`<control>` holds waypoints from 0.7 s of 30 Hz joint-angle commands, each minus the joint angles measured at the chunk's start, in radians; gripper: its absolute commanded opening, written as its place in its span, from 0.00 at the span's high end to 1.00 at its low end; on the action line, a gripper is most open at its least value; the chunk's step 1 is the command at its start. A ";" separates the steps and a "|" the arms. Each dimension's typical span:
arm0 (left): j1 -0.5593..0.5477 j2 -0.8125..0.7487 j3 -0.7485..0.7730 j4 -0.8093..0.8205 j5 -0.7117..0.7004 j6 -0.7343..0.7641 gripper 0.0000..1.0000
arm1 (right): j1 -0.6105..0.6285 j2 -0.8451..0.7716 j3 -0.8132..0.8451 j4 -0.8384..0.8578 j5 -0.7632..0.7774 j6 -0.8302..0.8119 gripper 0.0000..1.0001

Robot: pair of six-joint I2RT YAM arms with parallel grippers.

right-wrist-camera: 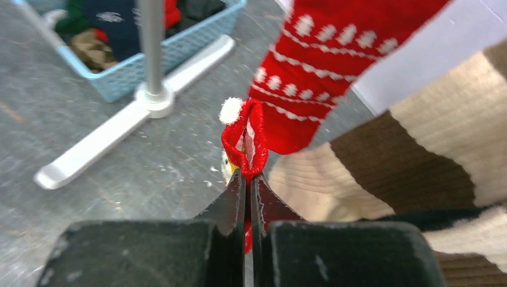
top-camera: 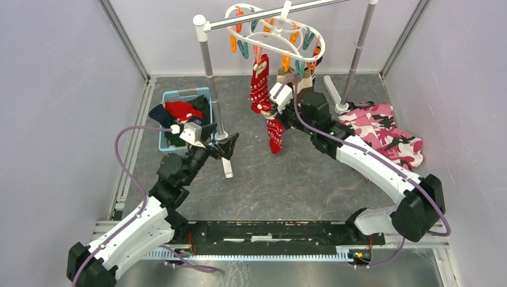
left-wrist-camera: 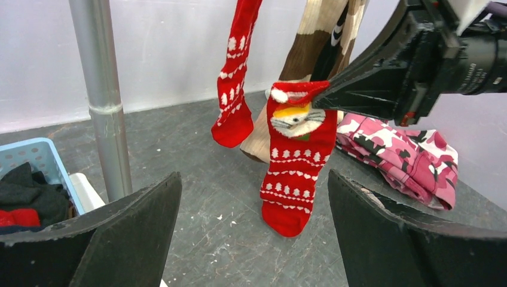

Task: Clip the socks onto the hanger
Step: Rotate the hanger at the clothesline.

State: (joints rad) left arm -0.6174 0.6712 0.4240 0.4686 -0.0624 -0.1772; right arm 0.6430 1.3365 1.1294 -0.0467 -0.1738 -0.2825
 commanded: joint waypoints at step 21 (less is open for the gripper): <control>0.003 0.191 0.137 0.169 0.175 -0.179 0.06 | -0.378 -0.074 -0.055 0.134 0.231 0.049 1.00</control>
State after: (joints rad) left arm -0.6174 0.8074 0.4873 0.4896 0.0364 -0.2100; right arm 0.3000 1.2816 1.0653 0.0444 0.0803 -0.2478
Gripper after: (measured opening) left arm 0.952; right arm 0.014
